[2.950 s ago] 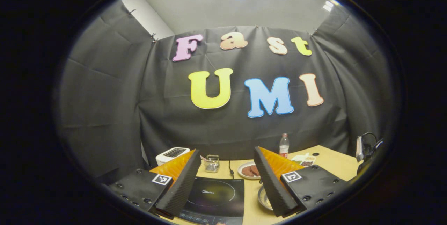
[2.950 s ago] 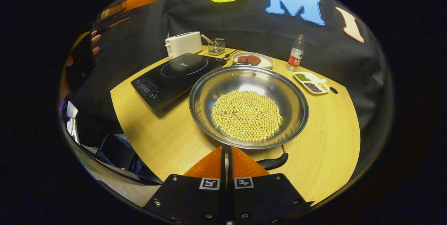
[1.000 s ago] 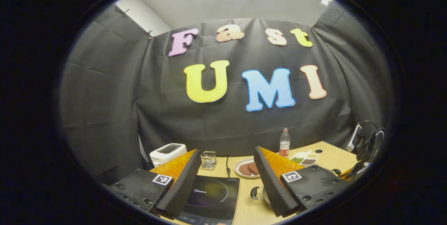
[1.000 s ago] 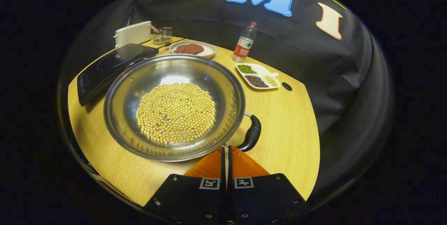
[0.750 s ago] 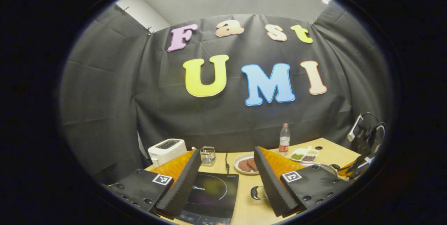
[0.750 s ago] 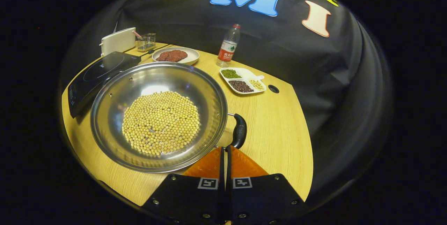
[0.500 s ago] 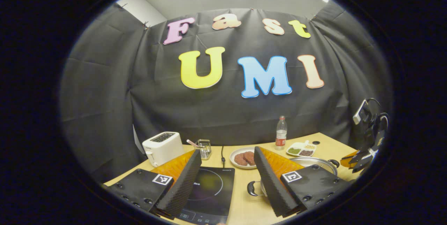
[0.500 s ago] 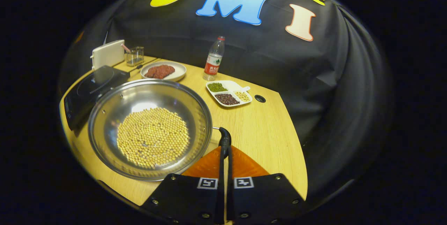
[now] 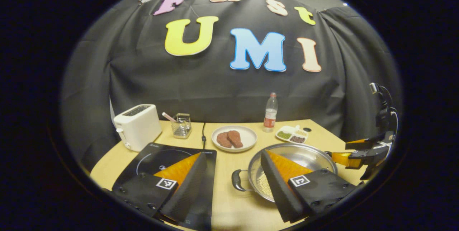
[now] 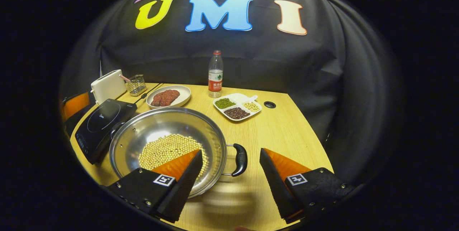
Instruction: First push the handle of the pot to place it horizontally, then grasp the pot with both hands and set it on the induction cooktop.
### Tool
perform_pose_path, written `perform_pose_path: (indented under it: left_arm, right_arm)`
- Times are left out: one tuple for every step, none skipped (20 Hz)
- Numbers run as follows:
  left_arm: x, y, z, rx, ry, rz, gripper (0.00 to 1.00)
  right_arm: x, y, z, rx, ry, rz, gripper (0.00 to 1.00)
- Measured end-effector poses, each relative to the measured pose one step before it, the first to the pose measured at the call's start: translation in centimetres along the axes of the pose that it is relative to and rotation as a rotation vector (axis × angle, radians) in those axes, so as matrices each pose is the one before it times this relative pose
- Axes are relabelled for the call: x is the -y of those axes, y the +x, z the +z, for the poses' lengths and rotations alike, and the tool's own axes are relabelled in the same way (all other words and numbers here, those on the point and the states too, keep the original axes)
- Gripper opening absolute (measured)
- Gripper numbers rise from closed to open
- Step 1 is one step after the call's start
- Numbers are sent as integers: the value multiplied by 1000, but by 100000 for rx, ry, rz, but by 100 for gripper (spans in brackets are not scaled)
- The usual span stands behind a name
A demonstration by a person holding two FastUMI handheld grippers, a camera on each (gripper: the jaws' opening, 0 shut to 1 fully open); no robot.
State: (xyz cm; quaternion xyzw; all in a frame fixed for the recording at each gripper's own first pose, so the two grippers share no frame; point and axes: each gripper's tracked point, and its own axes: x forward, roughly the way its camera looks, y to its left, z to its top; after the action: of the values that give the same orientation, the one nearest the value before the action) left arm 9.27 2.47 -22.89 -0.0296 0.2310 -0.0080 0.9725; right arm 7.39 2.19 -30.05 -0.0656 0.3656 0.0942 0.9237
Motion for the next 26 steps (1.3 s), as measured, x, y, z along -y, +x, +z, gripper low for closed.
perform_pose_path:
  left_arm:
    - [136,610,-669,-2380,-291,-271,99]
    - [174,628,-559,-1841,174,-320,100]
    - [236,553,-457,-1274,425,-332,99]
    - [210,707,-538,-1653,519,-453,99]
    - [170,717,-437,-1587,556,-221,99]
    - [140,815,-656,-1989,582,-328,99]
    - [224,742,-512,-2197,550,-391,99]
    - [159,776,-680,-2337,484,-256,100]
    - [65,712,-585,-2311,273,140,99]
    - [96,801,-496,-2127,-55,0,99]
    - [154,481,-317,-1323,-49,258,99]
    - [10,590,-390,-1168,305,523,100]
    - [33,422,-426,-1333,556,384,99]
    - [-27,576,-570,-1321,649,600,99]
    - [77,427,-389,-1383,396,221,99]
    - [-52,548,-384,-1312,101,314,99]
    - [-4,382,-350,-1406,-225,341,99]
    - [78,470,-418,-1527,-548,305,99]
    - [0,332,-398,-1465,-344,379,99]
    - [-87,358,-426,-1533,-283,699,99]
    - [-78,288,-257,-738,-18,815,100]
    - [-93,173,-203,-708,76,701,100]
    - [-20,111,-191,-814,138,347,100]
    - [67,69,-247,-946,26,-89,100]
    - [155,184,2,153,-445,-345,92]
    - [197,-115,45,26,-92,-145,94]
  right_arm:
    - [-151,207,-127,-711,-668,573,98]
    - [9,189,-97,-428,-594,305,98]
    - [23,171,-100,-645,-346,440,98]
    - [2,196,-243,-909,-17,434,98]
    - [106,258,-230,-1128,68,282,98]
    - [14,266,-167,-972,183,419,98]
    - [-7,277,-171,-856,320,480,98]
    - [73,300,-146,-721,289,391,98]
    - [22,349,-162,-839,301,612,98]
    - [-42,301,-73,-968,345,516,98]
    - [28,267,-144,-788,266,501,98]
    - [42,392,-206,-944,327,373,98]
    - [34,362,-181,-1097,335,490,98]
    - [-19,381,-191,-1011,170,188,98]
    - [-1,372,-219,-1402,4,665,98]
    - [-32,370,-288,-1352,200,517,98]
    - [-45,279,-205,-1224,290,782,98]
    - [-111,277,-177,-1211,266,699,98]
    - [-117,273,-171,-686,297,639,97]
    - [52,179,-26,-427,245,-293,97]
    - [-26,126,12,-227,99,370,93]
    - [80,48,-36,118,95,-328,92]
    - [325,208,153,499,-40,-1007,80]
    - [57,76,-8,21,578,-99,81]
    - [-48,-178,61,-405,1151,540,76]
    - [281,54,-175,-469,626,-691,76]
